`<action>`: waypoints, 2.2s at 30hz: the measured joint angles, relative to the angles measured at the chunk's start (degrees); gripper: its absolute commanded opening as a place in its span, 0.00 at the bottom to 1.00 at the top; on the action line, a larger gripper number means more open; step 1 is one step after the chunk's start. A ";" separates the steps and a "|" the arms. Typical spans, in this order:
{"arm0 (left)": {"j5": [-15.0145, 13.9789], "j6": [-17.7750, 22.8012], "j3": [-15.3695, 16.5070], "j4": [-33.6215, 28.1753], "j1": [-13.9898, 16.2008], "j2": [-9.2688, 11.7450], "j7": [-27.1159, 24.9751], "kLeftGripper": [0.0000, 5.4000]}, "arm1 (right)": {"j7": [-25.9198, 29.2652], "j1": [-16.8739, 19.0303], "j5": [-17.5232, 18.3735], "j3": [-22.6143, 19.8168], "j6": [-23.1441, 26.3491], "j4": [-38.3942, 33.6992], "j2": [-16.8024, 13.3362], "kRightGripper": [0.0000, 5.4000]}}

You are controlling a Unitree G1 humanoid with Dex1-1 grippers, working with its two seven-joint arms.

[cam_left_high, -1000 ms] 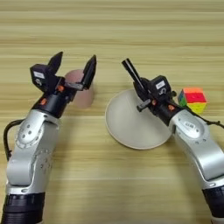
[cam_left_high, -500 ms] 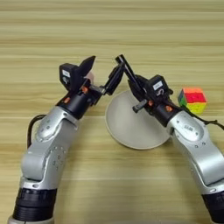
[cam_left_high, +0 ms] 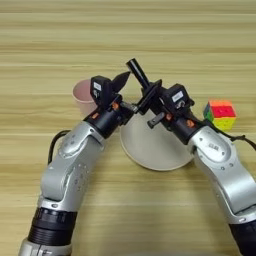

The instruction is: Move the objects on the table

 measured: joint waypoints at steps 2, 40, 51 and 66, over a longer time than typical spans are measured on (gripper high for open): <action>-0.05 0.10 0.17 0.07 -0.21 -0.21 -0.05 1.00 | 0.00 0.00 -0.04 0.15 0.00 -0.30 0.01 0.17; -0.93 0.16 4.17 3.85 -3.11 -2.25 -2.44 0.53 | -0.02 0.50 -0.11 2.79 0.00 -0.29 1.21 0.17; -2.43 0.62 5.49 0.52 -1.58 -1.70 -2.16 0.28 | 0.06 0.39 -0.08 2.59 -0.06 -0.20 1.33 0.17; -4.56 1.79 5.26 0.39 -1.70 -2.06 -2.76 0.19 | -0.10 -0.25 -0.18 2.38 1.42 -0.25 1.56 0.17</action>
